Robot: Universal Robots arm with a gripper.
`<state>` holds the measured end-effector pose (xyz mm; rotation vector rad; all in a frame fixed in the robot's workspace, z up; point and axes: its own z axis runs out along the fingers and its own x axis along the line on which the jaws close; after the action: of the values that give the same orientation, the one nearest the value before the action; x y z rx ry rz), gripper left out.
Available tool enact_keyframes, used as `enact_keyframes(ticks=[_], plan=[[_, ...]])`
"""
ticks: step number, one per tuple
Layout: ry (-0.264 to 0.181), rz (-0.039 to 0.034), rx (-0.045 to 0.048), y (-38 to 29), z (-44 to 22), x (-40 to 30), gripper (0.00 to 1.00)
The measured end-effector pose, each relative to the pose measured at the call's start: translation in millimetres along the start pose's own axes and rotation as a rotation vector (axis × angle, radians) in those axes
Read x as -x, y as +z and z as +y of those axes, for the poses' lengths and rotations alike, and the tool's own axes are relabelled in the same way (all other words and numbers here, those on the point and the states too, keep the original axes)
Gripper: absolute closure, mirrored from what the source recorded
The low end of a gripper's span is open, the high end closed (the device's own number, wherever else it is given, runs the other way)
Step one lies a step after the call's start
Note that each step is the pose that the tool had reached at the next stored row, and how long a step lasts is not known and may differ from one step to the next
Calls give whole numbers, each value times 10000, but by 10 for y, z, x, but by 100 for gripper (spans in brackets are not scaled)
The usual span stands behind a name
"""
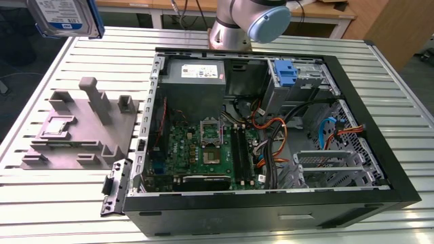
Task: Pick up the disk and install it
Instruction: 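Pick up the disk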
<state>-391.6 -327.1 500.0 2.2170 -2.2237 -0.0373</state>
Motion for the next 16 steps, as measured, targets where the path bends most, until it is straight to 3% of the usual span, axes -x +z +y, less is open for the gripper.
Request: enact_keyframes(ticks=[16], plan=[[0,0,-1,-1,-72,0,64]])
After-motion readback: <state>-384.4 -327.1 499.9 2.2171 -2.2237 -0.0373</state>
